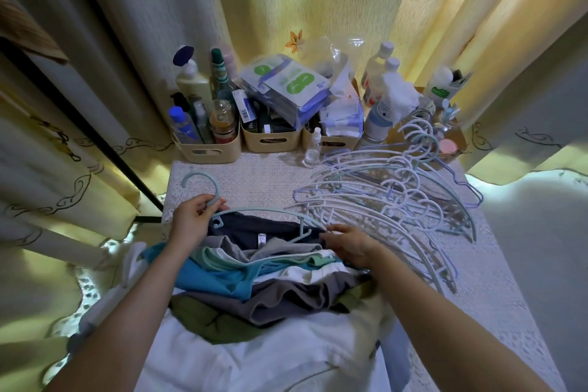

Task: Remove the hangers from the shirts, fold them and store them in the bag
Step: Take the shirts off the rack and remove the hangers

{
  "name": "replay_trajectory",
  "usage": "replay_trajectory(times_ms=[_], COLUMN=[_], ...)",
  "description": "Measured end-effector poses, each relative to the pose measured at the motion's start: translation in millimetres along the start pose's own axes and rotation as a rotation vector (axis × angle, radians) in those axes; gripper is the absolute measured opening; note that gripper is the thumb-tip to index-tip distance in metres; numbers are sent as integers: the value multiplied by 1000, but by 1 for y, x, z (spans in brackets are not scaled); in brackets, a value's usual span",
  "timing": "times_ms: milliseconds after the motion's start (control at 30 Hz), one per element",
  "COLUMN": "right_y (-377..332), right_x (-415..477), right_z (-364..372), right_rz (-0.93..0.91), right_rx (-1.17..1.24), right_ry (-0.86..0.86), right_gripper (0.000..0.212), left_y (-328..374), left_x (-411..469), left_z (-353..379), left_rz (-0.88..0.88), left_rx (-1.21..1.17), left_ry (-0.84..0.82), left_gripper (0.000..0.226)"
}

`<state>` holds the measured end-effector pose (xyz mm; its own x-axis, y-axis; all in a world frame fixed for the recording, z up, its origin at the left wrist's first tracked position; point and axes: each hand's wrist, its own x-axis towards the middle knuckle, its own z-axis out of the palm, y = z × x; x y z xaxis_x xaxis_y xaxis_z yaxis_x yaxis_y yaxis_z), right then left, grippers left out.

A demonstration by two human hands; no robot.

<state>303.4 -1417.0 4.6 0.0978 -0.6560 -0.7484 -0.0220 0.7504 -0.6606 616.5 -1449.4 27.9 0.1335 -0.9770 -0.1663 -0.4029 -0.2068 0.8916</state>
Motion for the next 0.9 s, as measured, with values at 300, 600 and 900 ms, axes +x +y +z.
replay_trajectory(times_ms=[300, 600, 900], right_y=[-60, -97, 5], right_x=[-18, -24, -38], right_z=[57, -12, -134], right_rz=[-572, -559, -257], right_rx=[-859, -794, -565], right_ry=[5, 177, 667], right_gripper=[34, 21, 23], left_y=[39, 20, -25], left_x=[-6, -6, -39], left_z=[35, 17, 8], left_rz=[95, -27, 19], left_rx=[-26, 239, 412], left_ry=[-223, -262, -364], left_gripper=[16, 51, 46])
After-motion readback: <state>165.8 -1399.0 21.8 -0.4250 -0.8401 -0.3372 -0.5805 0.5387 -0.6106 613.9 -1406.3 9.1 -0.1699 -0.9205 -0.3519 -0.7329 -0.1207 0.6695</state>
